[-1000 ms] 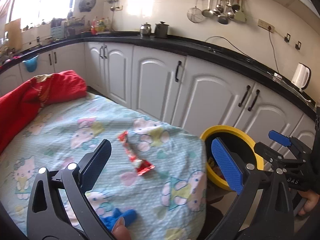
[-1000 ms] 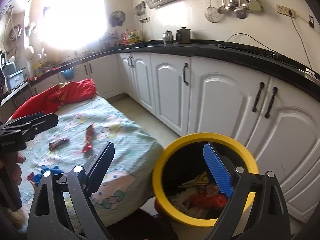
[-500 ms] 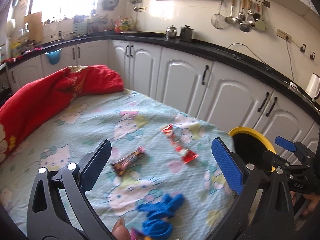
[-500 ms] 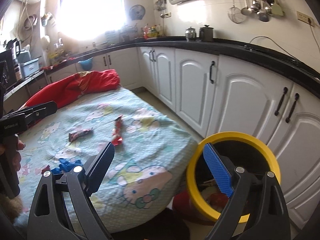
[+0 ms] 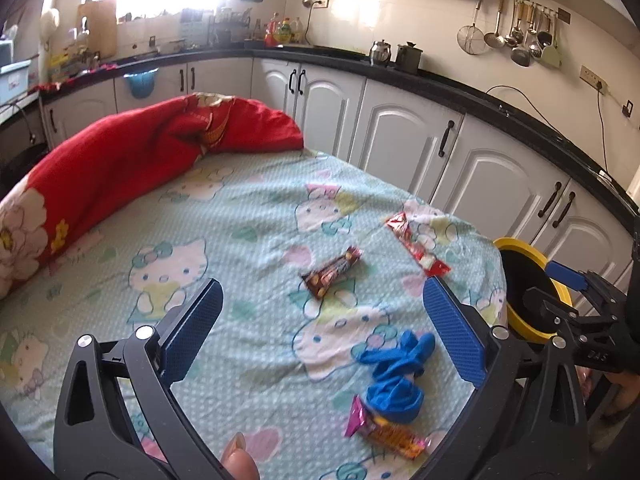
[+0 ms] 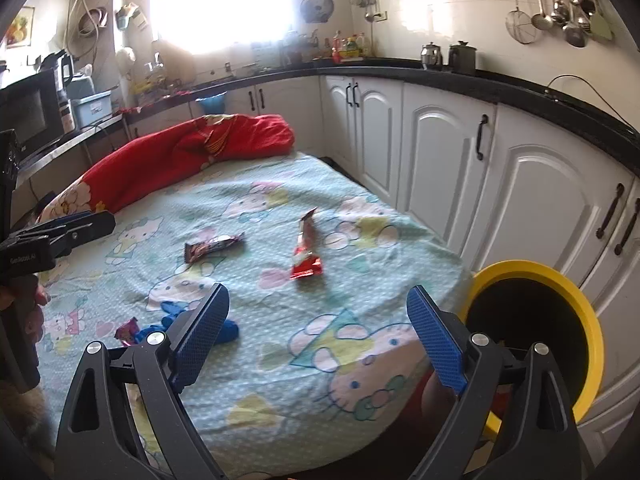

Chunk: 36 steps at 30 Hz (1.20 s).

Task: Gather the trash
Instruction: 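Move both open tools back toward the remaining trash on the bed, then grasp the pink snack wrapper with the left tool while the right tool grasps the blue glove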

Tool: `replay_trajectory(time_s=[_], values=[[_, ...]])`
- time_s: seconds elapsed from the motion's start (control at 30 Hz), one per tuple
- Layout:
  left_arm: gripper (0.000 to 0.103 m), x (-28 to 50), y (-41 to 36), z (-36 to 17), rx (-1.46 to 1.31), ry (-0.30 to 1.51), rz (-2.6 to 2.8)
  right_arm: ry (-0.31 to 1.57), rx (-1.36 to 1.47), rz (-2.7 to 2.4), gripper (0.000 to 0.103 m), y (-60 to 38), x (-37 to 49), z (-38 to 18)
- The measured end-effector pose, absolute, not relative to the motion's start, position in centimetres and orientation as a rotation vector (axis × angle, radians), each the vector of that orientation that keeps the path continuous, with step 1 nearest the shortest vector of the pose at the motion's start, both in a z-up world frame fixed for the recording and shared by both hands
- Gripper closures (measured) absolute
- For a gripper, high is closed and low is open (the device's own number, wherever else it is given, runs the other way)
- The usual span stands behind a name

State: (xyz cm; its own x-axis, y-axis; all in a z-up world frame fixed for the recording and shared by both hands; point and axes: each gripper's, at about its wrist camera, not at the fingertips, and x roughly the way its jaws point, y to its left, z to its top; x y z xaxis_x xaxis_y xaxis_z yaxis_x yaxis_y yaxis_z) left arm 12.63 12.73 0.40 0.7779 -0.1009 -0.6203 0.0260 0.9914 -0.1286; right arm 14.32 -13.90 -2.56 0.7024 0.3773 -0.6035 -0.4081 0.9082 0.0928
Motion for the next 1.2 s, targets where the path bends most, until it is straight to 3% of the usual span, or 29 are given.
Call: replay_trajectory(time_s=[0.23, 0.4, 0.63, 1.0, 1.2], values=[[0.029, 11.3, 13.3, -1.6, -0.155, 0.742, -0.112, 0.699, -0.085, 0.511, 0.016, -11.5, 14.3, -3.6], [0.045, 10.4, 13.5, -3.2, -0.197, 0.797, -0.169, 0.752, -0.128, 0.581, 0.027, -9.8, 14.6, -5.0], [0.06, 9.9, 13.3, -5.1, -0.251, 0.863, -0.233, 0.809, -0.188, 0.644, 0.037, -7.9, 15.4, -7.3], [0.067, 10.4, 12.4, -7.5, -0.294, 0.939, -0.288, 0.865, -0.195, 0.725, 0.051, -6.5, 17.1, -9.3], [0.074, 10.6, 12.2, -8.1, -0.299, 0.949, -0.296, 0.853, -0.22, 0.753, 0.069, -6.2, 16.8, -9.6]])
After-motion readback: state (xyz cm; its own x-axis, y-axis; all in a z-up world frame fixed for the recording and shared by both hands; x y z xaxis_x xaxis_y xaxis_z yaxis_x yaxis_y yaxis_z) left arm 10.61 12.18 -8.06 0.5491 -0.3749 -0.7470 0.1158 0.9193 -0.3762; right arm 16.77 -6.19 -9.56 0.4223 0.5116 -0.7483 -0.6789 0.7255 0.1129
